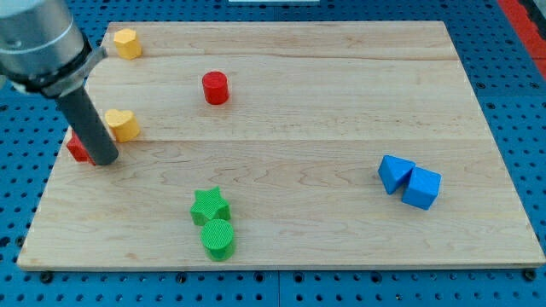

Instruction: Slide the yellow heart towards yellow hexagon

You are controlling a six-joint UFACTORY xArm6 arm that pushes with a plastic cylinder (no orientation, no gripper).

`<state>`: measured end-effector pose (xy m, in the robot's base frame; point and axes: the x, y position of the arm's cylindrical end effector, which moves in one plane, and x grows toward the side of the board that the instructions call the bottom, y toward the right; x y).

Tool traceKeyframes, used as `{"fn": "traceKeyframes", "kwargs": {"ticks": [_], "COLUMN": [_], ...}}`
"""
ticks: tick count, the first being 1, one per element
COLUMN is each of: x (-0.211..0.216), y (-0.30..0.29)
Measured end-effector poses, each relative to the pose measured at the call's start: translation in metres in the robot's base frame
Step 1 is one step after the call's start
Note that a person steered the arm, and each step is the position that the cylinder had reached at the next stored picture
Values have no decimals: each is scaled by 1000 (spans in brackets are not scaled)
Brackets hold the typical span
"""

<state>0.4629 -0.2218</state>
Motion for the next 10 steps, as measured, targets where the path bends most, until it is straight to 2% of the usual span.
{"fn": "traceKeyframes", "kwargs": {"ticks": [4, 5, 6, 7, 8, 10], "x": [-124, -162, -157, -133, -136, -152], "y": [51, 157, 190, 127, 42, 54]}}
